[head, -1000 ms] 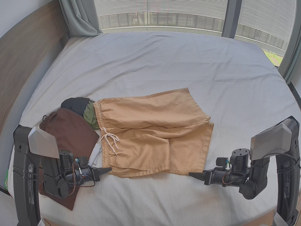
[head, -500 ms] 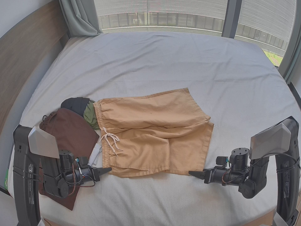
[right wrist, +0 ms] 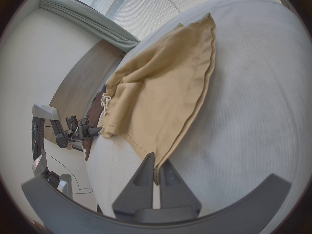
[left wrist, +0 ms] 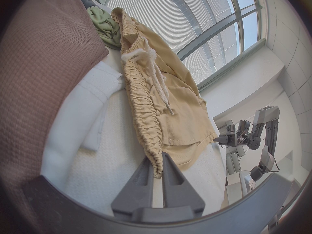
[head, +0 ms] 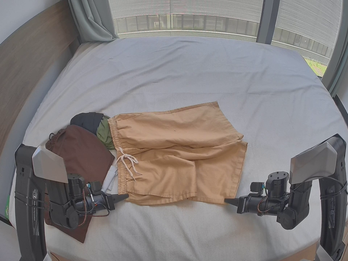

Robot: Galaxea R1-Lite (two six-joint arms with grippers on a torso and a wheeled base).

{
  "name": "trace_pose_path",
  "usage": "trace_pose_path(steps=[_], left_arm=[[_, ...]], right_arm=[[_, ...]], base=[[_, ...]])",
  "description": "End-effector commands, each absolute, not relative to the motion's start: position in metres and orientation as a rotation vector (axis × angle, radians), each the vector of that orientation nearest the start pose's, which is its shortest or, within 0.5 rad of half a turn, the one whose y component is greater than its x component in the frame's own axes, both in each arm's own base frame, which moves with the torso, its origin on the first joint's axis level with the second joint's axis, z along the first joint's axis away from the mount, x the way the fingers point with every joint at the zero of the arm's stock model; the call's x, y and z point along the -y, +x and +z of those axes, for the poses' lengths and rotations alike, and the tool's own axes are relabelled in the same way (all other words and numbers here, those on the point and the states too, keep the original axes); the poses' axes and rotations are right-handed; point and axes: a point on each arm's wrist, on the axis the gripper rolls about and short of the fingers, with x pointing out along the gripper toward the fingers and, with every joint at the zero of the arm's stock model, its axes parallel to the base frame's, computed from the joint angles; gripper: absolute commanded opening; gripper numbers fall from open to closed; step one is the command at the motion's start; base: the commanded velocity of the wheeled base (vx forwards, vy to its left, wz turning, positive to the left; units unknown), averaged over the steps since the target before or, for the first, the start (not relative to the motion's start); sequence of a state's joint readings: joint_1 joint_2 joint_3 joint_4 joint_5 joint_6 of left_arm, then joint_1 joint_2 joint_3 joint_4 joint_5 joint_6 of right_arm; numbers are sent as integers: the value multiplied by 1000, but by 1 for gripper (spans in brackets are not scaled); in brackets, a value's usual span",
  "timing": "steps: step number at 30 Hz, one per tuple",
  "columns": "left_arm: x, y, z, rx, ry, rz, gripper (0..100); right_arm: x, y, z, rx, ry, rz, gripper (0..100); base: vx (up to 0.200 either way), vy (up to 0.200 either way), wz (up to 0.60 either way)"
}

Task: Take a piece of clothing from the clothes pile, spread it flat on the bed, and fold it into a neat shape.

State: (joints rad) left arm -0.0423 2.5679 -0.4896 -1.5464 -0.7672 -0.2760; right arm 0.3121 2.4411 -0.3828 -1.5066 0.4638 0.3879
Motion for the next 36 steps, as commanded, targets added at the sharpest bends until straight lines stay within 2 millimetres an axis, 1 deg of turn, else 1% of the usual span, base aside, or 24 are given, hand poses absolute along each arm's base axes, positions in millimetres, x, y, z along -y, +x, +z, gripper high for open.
trace_pose_path(steps=[1,4,5,9,17,22,25,28,31,36], left_arm=[[22,311,-70,-616,-456,-704,0],[19,309,-64,-609,-459,-697,0],[17,306,-59,-603,-459,-703,0],[10,298,-48,-599,-479,-732,0],[5,283,-38,-615,-503,-745,0],[4,280,-38,-623,-508,-736,0],[2,274,-38,-639,-515,-728,0],[2,271,-38,-635,-492,-735,0],[-3,263,-42,-636,-450,-734,0],[-5,256,-42,-644,-442,-754,0]], right_arm=[[-99,273,-39,-731,392,635,0],[-97,272,-36,-735,362,637,0],[-92,268,-37,-744,332,633,0],[-84,263,-40,-748,276,630,0],[-81,259,-40,-749,261,629,0],[-77,254,-41,-760,236,630,0],[-75,248,-42,-782,221,630,0],[-73,246,-40,-778,214,631,0],[-72,242,-37,-783,210,631,0],[-70,239,-35,-785,203,629,0]], base=[[0,0,0],[0,0,0],[0,0,0],[0,0,0],[0,0,0],[0,0,0],[0,0,0],[0,0,0],[0,0,0],[0,0,0]])
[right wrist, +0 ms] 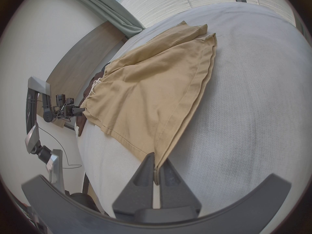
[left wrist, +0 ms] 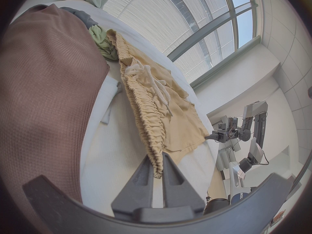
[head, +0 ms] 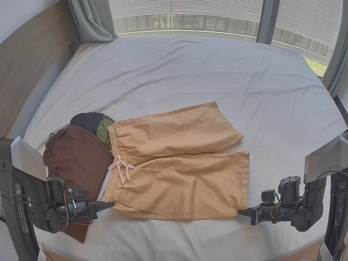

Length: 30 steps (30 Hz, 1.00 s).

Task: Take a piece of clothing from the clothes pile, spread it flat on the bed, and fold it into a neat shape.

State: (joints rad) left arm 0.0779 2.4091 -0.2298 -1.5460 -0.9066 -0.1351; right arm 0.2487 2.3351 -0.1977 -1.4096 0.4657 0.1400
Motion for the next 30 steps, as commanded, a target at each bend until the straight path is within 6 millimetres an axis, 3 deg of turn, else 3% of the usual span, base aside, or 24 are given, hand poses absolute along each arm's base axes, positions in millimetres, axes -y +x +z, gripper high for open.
trace_pose_path(steps=[1,22,30], left_arm=[[-5,255,-42,-647,-444,-753,0],[-7,222,-56,-717,-388,-807,0],[-8,223,-55,-704,-381,-821,0]], right_arm=[[-68,239,-36,-782,195,627,0],[-60,224,-37,-800,104,646,0],[-60,224,-37,-798,105,649,0]], base=[[0,0,0],[0,0,0],[0,0,0]])
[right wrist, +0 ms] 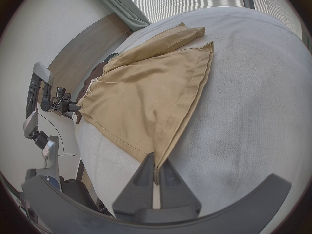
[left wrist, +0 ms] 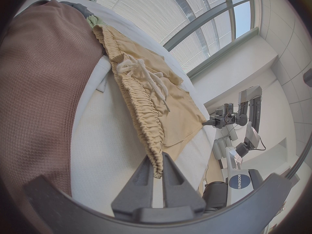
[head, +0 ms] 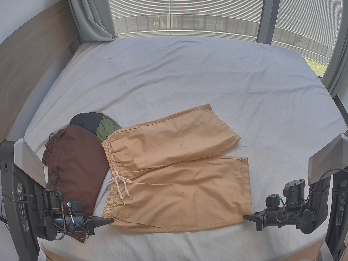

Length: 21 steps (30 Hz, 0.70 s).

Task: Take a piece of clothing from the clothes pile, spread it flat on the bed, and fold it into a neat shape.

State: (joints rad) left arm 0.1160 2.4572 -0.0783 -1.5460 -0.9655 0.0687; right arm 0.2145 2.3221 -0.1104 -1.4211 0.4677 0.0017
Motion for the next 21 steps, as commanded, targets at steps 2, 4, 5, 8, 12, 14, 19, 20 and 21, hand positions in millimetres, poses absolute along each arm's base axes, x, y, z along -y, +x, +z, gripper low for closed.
trace_pose_path(steps=[2,4,5,8,12,14,19,20,21], left_arm=[[-8,223,-54,-700,-380,-821,0],[-8,223,-54,-699,-382,-822,0],[-8,224,-53,-695,-379,-824,0],[-6,229,-53,-678,-369,-835,0],[-5,235,-52,-671,-385,-833,0],[-4,239,-47,-658,-395,-834,0],[2,248,-32,-631,-432,-841,0],[3,250,-28,-625,-439,-845,0],[4,251,-27,-621,-442,-848,0]], right_arm=[[-60,226,-36,-785,105,652,0],[-60,226,-34,-776,104,654,0],[-60,227,-30,-757,104,660,0],[-61,230,-26,-731,113,676,0],[-63,236,-18,-690,136,692,0],[-64,238,-15,-681,159,689,0],[-65,241,-8,-650,176,693,0],[-66,242,-7,-647,178,701,0],[-65,242,-7,-643,179,703,0]], base=[[0,0,0],[0,0,0],[0,0,0],[0,0,0],[0,0,0],[0,0,0],[0,0,0],[0,0,0],[0,0,0]])
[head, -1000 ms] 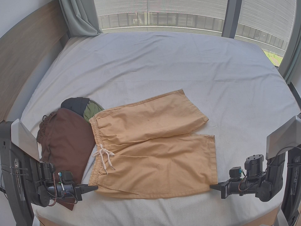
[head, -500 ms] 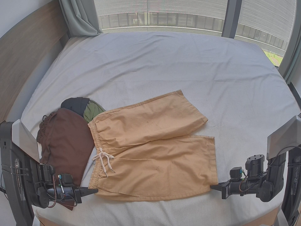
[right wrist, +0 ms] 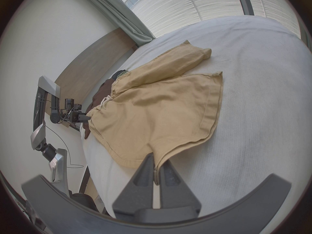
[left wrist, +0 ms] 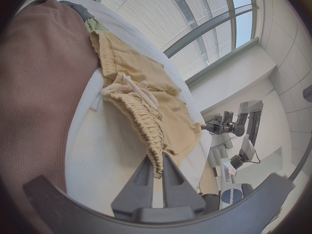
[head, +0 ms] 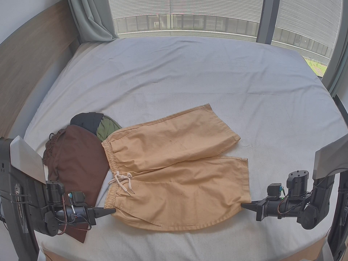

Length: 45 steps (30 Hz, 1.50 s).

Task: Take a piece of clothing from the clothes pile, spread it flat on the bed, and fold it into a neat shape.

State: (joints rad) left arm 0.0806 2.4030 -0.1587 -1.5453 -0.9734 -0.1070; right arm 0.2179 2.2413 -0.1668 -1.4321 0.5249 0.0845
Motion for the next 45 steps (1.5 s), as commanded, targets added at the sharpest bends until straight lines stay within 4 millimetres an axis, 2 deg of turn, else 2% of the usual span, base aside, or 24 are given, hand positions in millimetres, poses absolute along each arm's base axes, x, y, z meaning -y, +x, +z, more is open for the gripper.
trace_pose_path(steps=[1,14,22,37,45], left_arm=[[4,251,-27,-621,-442,-848,0],[6,264,-21,-588,-449,-842,0],[10,273,1,-546,-497,-824,0],[14,284,7,-509,-486,-804,0],[14,287,21,-487,-537,-801,0]], right_arm=[[-65,242,-7,-643,179,703,0],[-68,250,7,-582,213,705,0],[-68,255,20,-531,230,708,0],[-71,265,34,-466,262,710,0],[-75,276,51,-403,326,704,0]], base=[[0,0,0],[0,0,0],[0,0,0],[0,0,0],[0,0,0]])
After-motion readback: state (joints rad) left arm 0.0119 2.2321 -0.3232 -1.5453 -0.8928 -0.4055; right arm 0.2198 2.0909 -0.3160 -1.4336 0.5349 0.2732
